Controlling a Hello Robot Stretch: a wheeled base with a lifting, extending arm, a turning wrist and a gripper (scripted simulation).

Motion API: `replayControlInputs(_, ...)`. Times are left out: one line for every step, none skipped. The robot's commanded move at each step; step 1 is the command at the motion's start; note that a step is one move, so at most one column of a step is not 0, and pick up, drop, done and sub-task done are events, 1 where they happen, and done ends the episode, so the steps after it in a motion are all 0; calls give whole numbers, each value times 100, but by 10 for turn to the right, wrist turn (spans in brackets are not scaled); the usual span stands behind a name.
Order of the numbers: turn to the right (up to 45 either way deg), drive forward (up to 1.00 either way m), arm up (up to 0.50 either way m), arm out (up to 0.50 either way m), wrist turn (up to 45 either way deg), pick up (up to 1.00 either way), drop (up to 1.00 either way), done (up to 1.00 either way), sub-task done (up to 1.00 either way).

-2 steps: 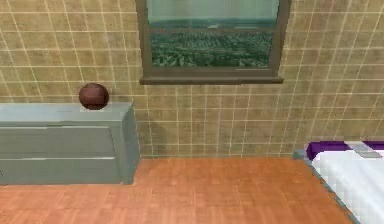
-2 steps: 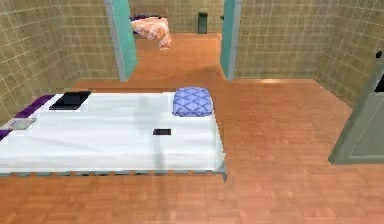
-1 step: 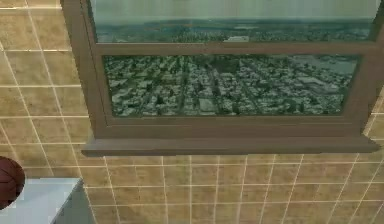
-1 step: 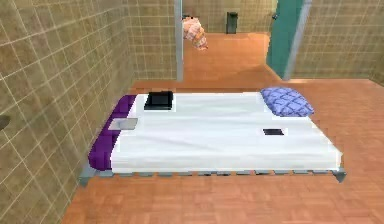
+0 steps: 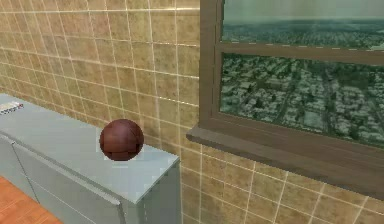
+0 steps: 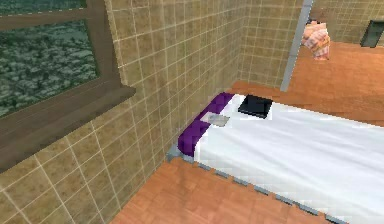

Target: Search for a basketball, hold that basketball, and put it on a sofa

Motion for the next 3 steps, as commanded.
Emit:
replayControlInputs(0,5,0,0,0,0,0,0,0)
replayControlInputs(-450,0,0,0,0,0,0,0,0)
replayControlInputs(-450,0,0,0,0,0,0,0,0)
